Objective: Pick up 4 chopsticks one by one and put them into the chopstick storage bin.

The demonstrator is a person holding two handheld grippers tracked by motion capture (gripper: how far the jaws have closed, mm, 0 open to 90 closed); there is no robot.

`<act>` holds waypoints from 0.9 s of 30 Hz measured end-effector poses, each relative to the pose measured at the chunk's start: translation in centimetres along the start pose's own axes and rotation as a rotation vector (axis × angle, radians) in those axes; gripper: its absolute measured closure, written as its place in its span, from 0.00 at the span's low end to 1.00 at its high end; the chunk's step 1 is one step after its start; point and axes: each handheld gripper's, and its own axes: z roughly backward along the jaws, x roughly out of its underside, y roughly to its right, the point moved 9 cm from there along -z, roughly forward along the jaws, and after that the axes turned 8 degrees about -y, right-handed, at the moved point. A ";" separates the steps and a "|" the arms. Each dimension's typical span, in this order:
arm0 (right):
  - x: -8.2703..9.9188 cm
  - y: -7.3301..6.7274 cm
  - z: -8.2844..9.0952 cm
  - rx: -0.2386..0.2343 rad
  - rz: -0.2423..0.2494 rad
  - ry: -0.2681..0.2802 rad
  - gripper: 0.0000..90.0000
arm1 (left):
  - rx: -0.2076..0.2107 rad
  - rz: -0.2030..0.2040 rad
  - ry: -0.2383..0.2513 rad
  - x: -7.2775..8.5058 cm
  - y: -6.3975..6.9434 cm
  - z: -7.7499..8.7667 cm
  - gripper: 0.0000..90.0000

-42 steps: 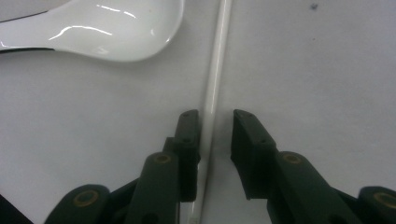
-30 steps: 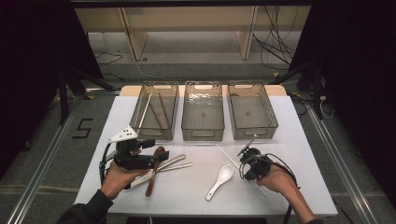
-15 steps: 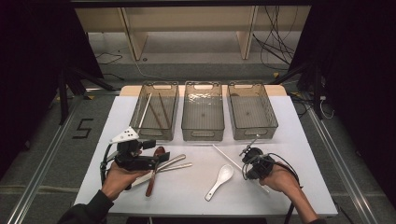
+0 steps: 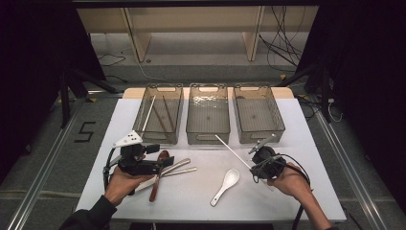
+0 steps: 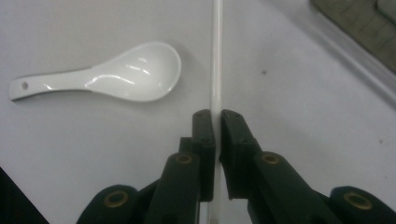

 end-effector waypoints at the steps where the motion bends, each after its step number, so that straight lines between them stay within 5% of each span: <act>1: -0.2 -0.1 0.2 0.000 0.002 0.013 0.95 | 0.002 -0.001 -0.002 0.0 0.0 0.0 0.18; 11: -2.3 -0.8 1.8 -0.008 -0.009 0.190 0.95 | 0.009 -0.002 -0.006 -0.1 0.4 -0.5 0.18; 21: -4.5 -2.8 2.6 -0.032 0.007 0.300 0.95 | 0.037 -0.007 -0.009 -0.5 1.9 -1.6 0.18; 27: -5.6 -4.3 3.0 -0.050 0.020 0.346 0.95 | 0.089 0.018 -0.008 -1.0 3.0 -2.7 0.18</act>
